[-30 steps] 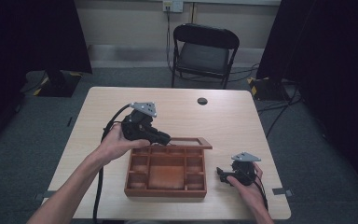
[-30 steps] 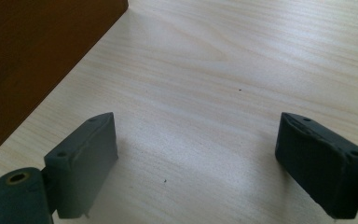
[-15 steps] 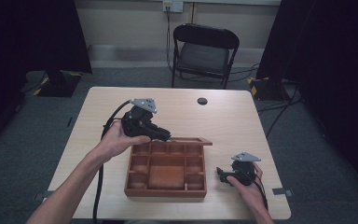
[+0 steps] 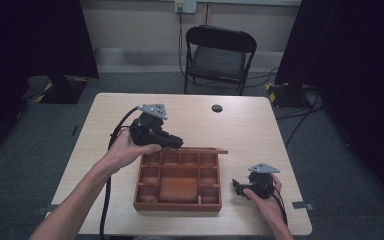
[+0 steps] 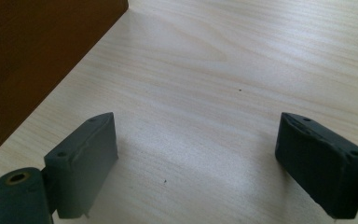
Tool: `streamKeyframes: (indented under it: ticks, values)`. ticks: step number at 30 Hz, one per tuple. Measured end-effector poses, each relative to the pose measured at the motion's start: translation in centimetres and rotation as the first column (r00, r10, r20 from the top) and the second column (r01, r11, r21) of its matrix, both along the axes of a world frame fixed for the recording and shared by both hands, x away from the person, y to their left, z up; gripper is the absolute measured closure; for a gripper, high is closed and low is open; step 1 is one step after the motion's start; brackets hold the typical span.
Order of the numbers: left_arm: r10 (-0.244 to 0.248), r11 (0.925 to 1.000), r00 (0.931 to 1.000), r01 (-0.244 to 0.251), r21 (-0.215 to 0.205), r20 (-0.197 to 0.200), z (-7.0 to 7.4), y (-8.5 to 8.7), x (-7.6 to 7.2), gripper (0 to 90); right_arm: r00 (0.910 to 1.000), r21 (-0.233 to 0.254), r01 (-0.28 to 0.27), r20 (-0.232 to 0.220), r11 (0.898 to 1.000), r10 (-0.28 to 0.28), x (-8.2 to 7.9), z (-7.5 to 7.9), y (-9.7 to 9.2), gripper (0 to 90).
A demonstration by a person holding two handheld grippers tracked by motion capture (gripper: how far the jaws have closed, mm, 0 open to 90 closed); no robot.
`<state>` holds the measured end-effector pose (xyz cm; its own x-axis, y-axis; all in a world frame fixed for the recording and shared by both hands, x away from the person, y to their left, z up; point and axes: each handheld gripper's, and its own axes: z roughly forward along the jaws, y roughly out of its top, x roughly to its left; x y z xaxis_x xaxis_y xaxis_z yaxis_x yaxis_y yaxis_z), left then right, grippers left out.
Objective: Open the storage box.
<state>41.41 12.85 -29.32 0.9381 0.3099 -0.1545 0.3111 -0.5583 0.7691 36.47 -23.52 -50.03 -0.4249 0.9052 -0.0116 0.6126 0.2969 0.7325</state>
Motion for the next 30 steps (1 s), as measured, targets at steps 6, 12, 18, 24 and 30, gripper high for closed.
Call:
streamKeyframes:
  ticks: [6, 12, 18, 24, 30]
  values:
    - [0.002, 1.0000, 1.0000, -0.002, 0.000, -0.001, -0.02, 0.01, -0.04, 84.2, 1.0000, 0.000, 0.000, 0.000, 1.000, 0.000, 0.00, 0.00, 0.00, 12.0]
    - [-0.003, 1.0000, 1.0000, 0.003, 0.004, -0.008, -0.04, 0.03, -0.05, 84.2, 1.0000, 0.000, 0.000, 0.000, 1.000, 0.000, 0.00, 0.00, 0.00, 12.0]
    - [-0.001, 0.9999, 0.9999, 0.001, -0.012, -0.017, -0.21, 0.08, -0.04, 84.1, 1.0000, 0.000, 0.000, 0.000, 1.000, 0.000, 0.00, 0.00, 0.00, 12.0]
    - [0.008, 0.9998, 0.9998, -0.008, -0.016, -0.017, -0.19, 0.13, -0.02, 84.1, 1.0000, 0.000, 0.000, 0.000, 1.000, 0.000, 0.00, 0.00, 0.00, 11.9]
    - [0.004, 0.9999, 0.9999, -0.004, -0.011, -0.015, -0.16, 0.12, 0.02, 84.1, 1.0000, 0.000, 0.000, 0.000, 1.000, 0.000, 0.00, 0.00, 0.00, 12.0]
